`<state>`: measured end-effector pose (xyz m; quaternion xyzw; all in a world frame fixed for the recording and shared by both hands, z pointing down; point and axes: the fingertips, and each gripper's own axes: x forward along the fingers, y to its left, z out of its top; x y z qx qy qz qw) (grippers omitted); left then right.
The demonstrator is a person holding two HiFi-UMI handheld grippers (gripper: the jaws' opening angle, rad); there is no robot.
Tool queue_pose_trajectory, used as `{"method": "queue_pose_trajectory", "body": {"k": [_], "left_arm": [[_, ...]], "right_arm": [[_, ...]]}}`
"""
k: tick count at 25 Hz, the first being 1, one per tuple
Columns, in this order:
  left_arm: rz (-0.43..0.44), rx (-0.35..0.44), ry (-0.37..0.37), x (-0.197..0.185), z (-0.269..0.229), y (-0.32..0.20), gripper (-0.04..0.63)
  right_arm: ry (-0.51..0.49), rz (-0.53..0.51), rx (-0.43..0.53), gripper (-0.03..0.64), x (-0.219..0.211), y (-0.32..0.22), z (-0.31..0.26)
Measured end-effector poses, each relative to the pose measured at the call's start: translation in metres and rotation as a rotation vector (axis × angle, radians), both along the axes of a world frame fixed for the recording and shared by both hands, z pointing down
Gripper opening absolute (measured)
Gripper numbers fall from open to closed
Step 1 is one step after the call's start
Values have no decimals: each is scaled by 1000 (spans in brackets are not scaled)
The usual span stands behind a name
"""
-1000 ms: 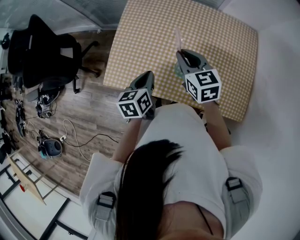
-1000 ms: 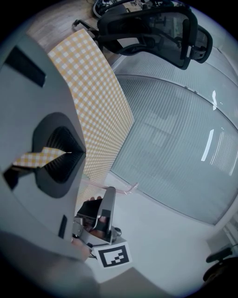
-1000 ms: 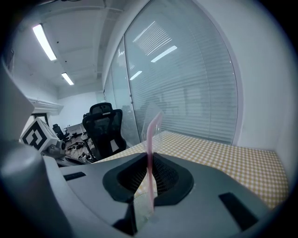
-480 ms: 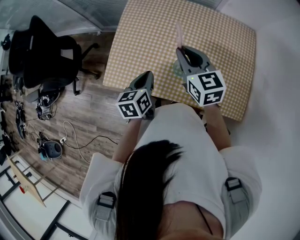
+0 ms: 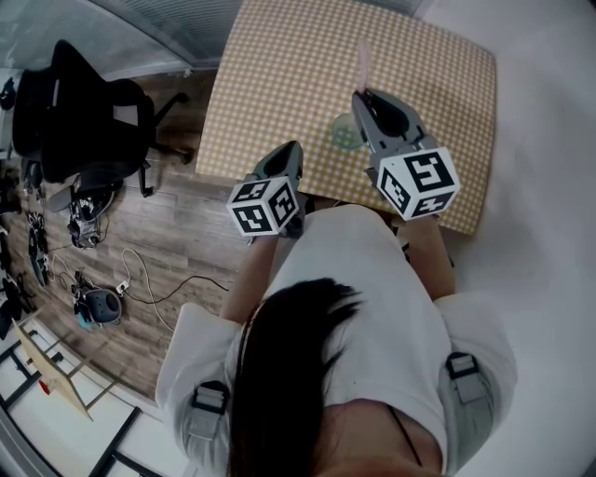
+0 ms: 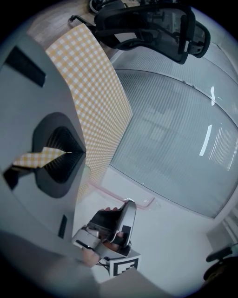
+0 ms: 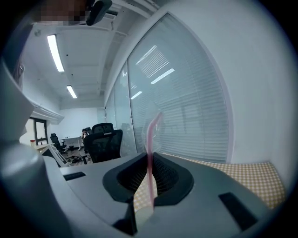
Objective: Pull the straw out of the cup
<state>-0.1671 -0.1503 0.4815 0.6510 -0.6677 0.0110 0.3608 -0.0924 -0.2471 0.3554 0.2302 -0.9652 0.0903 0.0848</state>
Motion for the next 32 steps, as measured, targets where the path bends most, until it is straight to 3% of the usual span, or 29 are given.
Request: {"method": "queue_pose_trajectory", "body": {"k": [12,32], "left_arm": [[24,14,17,23,-1,-1,8],[122,21,14,66,-3,-9,9]], "right_arm": [[23,142,-76,54,54,-15,11],[163,229,-188,54,103,-5,68]]}}
